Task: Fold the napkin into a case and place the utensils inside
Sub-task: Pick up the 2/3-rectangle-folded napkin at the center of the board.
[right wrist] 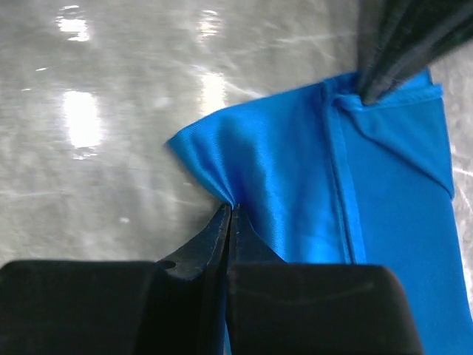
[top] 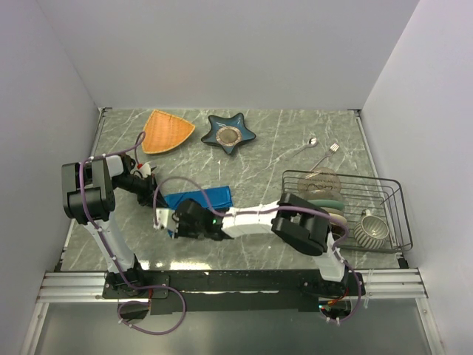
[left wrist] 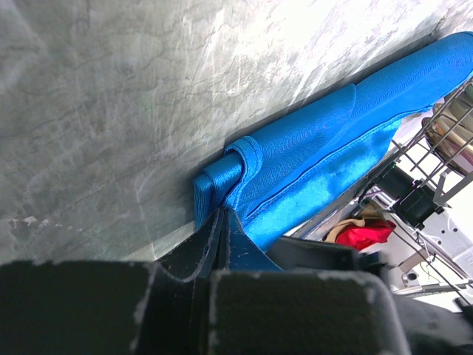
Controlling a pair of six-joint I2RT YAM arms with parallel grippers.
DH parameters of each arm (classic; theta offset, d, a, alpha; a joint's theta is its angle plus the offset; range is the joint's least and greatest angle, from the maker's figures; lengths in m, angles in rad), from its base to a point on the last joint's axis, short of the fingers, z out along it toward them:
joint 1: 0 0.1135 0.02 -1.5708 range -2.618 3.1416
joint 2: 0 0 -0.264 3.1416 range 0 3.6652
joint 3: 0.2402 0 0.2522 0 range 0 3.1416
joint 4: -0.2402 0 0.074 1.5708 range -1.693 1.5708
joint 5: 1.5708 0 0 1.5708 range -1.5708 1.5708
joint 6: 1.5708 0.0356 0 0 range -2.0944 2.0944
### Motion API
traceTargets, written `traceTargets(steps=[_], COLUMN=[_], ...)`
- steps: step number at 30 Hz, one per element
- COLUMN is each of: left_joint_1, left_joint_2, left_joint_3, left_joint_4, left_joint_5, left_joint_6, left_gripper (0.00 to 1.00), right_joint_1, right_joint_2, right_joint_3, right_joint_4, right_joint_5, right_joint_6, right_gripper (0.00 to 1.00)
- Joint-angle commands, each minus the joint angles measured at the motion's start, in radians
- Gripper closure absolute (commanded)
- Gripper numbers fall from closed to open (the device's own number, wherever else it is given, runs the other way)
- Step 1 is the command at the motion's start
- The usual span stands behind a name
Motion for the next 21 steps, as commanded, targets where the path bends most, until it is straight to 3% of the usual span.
traceTargets(steps=[1,10,17,21], left_joint_1=[-0.004,-0.004,-0.006,-0.004], left_joint_2=[0.055,0.062,0.062,0.062], left_joint_3=[-0.038,-0.04,-0.04,-0.04], left_joint_4=[0.072,0.076,0.077,0.077], left_joint_5=[-0.158,-0.157,-0.151,-0.15], left_joint_6=[0.035,0.038,0.04,0.043], left_gripper=[0.99,0.99,0.99,0.99], right_joint_1=[-0.078,-0.188,-0.242,-0.236], right_joint_2=[-0.055,-0.055,0.037,-0.004], right_joint_3=[0.098,0.216,0.332,0.279], right_joint_4=[-0.086,-0.218,-0.338,-0.303], right_joint_5=[-0.134,-0.373,-0.425,-0.436], right_joint_6=[0.102,0.177,0.191,0.18], right_gripper=[1.0,1.0,1.0,0.89])
